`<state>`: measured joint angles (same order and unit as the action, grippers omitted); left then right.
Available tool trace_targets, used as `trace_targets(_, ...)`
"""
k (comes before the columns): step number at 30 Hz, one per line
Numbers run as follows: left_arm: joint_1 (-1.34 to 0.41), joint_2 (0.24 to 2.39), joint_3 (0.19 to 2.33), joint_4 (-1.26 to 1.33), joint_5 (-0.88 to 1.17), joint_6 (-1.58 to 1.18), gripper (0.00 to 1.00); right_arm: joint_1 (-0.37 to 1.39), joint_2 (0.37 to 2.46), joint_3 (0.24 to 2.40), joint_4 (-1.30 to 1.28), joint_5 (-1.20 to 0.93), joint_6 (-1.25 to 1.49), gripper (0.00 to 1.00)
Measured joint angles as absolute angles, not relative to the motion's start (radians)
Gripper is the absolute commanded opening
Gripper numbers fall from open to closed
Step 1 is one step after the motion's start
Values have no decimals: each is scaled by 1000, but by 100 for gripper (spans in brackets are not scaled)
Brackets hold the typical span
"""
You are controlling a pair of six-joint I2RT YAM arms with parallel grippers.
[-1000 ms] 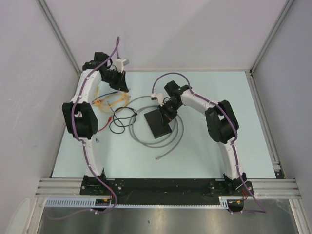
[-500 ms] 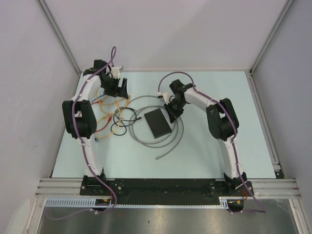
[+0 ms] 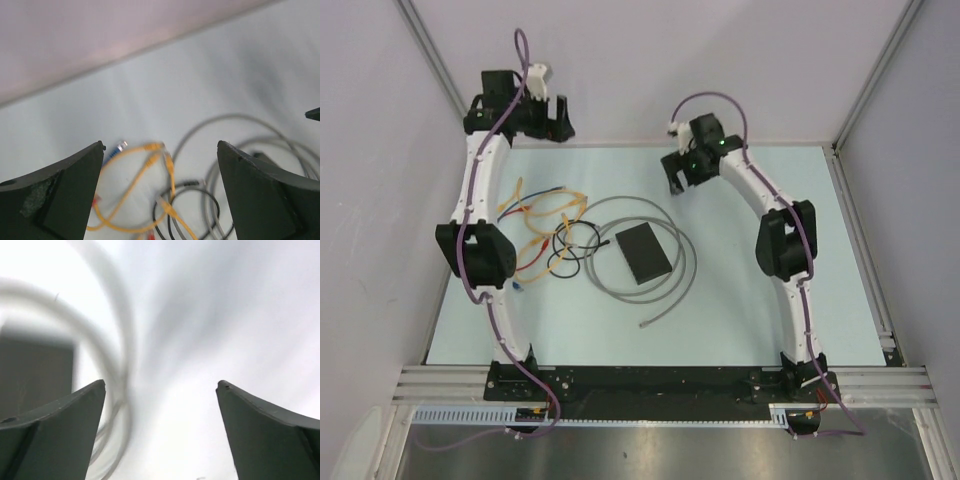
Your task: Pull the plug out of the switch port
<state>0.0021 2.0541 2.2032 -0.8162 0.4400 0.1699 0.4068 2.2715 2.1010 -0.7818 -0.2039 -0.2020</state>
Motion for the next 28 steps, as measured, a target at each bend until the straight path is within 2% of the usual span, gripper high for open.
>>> trace_targets(3, 2, 2057, 2320, -750, 392, 143, 100, 352, 2323, 2284, -772, -116, -139, 100)
trace_targets(7, 2, 2038, 2323, -640, 324, 118, 99, 294, 2392, 2509, -753, 57, -51, 100)
trace_targets(10, -1, 2036, 2273, -603, 236, 101, 100, 284, 2383, 2486, -757, 142, 4, 100)
trace_targets(16, -35, 2040, 2112, -589, 28, 113, 99, 335, 2358, 2303, -824, 198, 60, 100)
trace_targets(28, -143, 2083, 2078, -600, -27, 140, 100, 365, 2340, 2284, -852, 203, 56, 100)
